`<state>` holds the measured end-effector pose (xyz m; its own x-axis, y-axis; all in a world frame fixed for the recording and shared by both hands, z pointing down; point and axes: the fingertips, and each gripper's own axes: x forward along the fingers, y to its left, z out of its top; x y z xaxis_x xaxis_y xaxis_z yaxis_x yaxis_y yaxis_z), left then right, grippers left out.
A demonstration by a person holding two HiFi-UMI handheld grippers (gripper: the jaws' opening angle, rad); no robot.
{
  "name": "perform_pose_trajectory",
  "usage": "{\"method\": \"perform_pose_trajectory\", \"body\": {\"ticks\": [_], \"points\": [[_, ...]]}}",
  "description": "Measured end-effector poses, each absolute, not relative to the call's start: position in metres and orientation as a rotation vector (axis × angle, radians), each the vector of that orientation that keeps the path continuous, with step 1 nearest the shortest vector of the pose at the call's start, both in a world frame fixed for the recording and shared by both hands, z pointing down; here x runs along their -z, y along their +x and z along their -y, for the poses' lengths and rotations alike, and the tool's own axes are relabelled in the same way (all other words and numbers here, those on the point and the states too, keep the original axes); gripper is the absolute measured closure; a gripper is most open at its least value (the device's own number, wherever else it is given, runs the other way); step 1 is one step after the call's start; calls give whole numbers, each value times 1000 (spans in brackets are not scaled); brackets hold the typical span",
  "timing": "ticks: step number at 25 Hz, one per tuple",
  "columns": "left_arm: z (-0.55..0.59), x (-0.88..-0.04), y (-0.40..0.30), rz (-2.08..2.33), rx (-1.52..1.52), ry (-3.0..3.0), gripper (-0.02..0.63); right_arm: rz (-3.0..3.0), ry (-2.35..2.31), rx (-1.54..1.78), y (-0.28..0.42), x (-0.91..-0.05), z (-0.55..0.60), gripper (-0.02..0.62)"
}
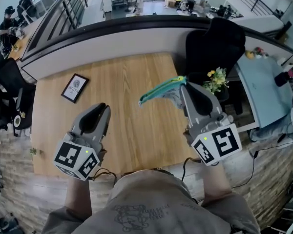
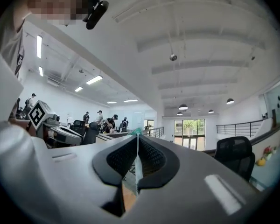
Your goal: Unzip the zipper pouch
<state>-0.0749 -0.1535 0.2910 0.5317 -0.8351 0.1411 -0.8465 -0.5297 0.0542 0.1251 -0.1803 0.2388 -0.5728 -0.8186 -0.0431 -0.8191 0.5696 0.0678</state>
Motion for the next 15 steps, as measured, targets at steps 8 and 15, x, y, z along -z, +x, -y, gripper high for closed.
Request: {"method": "perform_pose_trajectory", "body": {"ticks": [8, 15], "points": [[155, -213, -114, 1844, -57, 2711, 567, -2639, -1458, -274, 141, -182, 165, 577], [143, -208, -122, 1976, -63, 2697, 606, -2632, -1453, -298, 140, -181, 146, 578]]}}
